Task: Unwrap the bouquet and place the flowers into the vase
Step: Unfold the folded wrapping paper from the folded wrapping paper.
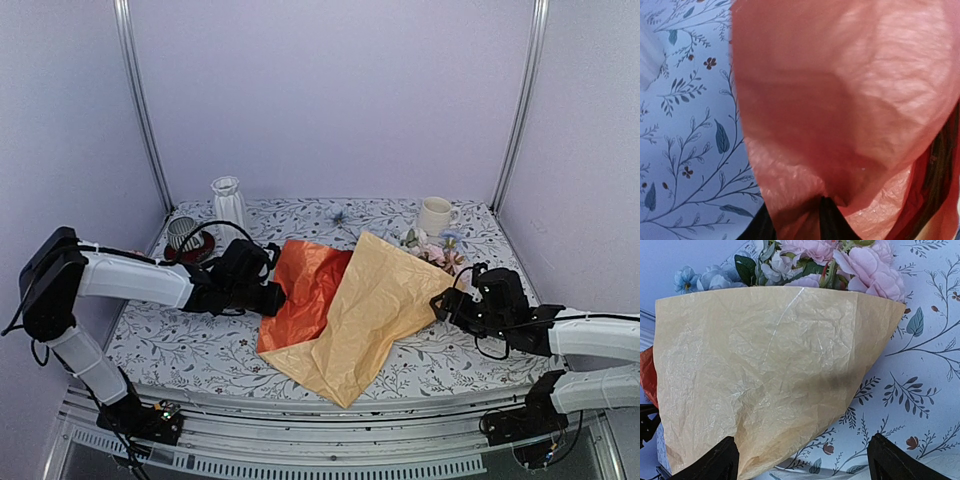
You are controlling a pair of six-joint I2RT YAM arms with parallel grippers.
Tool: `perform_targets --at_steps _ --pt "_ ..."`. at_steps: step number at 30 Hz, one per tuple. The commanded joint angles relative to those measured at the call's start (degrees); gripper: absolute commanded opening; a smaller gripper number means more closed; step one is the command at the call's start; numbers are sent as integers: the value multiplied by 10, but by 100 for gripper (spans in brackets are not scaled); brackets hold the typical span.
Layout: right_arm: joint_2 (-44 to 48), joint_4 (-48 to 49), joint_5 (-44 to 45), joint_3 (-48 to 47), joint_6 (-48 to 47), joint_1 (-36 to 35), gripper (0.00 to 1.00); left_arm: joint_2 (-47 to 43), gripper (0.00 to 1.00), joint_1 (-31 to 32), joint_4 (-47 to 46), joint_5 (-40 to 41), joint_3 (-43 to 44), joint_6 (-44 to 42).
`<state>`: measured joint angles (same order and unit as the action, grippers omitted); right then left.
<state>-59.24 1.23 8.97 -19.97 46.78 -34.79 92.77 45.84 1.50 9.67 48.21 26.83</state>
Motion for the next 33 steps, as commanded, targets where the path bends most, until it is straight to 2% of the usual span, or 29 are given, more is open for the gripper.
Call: perform_targets --at_steps 1,5,9,14,18,22,27,33 --pt "-9 35 -25 10 2 28 91 -31 36 -8 -11 19 -19 17" --pt "-23 51 -34 19 1 45 90 -72 44 -8 -11 34 -35 18" --pt "-36 78 -54 28 1 59 90 -120 46 -8 -10 28 -45 11" --pt "-55 98 -69 30 1 65 90 -177 52 1 -10 -33 -39 1" --pt "-73 114 -78 30 0 68 89 -194 52 18 -12 -80 -21 -4" --pt "-92 131 -82 30 -1 70 86 -177 51 39 -40 -131 -9 -11" --pt "-121 157 -89 27 -2 72 82 -109 50 40 -93 -192 -5 7" --pt "-155 176 -98 21 -5 74 81 -26 50 38 -89 -191 29 6"
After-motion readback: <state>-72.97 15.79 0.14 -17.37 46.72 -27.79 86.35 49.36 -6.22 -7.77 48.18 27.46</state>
